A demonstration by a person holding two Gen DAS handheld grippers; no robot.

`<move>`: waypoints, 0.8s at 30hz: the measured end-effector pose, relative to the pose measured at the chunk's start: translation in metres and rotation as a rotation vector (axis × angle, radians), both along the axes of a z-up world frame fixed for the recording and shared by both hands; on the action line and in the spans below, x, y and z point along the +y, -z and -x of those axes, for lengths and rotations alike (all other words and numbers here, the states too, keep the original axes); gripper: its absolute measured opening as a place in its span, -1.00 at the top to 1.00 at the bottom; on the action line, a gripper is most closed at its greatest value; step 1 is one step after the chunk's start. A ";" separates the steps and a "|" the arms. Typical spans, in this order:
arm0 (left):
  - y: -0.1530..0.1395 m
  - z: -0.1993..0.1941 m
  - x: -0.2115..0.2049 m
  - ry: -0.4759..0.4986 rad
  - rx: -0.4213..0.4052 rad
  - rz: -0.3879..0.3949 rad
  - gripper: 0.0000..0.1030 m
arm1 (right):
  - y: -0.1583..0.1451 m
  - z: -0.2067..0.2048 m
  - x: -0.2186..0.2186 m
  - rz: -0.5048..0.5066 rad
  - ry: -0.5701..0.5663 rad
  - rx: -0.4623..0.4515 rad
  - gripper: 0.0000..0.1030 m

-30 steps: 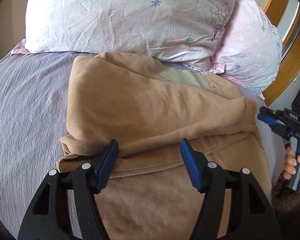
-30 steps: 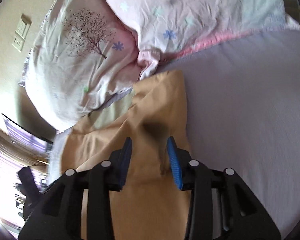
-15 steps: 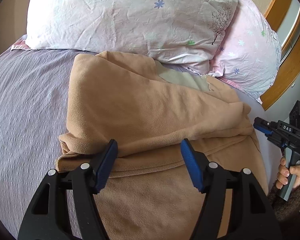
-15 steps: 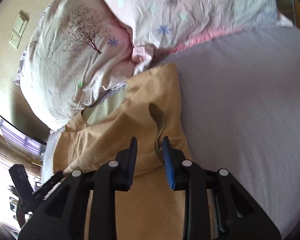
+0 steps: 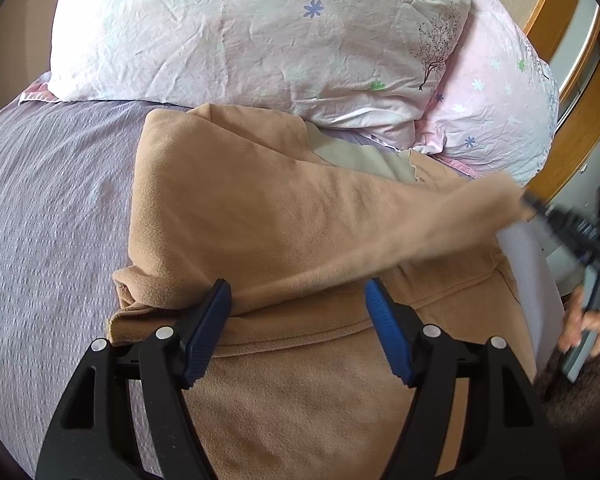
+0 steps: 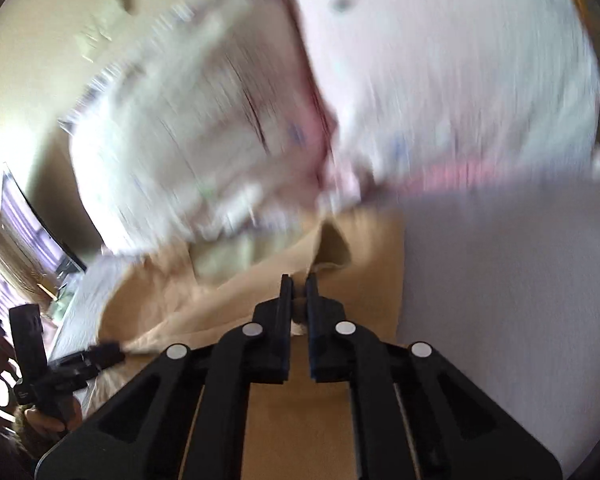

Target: Fold small clothes

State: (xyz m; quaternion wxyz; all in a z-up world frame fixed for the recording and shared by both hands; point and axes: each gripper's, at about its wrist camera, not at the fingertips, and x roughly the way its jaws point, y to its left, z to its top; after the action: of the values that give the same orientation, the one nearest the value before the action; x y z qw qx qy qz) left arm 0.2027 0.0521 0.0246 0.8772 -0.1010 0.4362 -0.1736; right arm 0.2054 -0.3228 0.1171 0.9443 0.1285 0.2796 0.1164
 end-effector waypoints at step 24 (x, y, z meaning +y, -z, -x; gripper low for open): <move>-0.043 0.136 0.053 0.093 -0.116 0.083 -0.50 | 0.049 -0.014 -0.040 -0.131 0.122 0.269 0.17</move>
State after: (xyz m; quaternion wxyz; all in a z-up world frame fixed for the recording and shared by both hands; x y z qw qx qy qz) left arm 0.0669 0.1050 0.0677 0.8870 -0.1066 0.3812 -0.2376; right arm 0.2198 -0.3632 0.0680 0.8933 0.2208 0.3872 0.0585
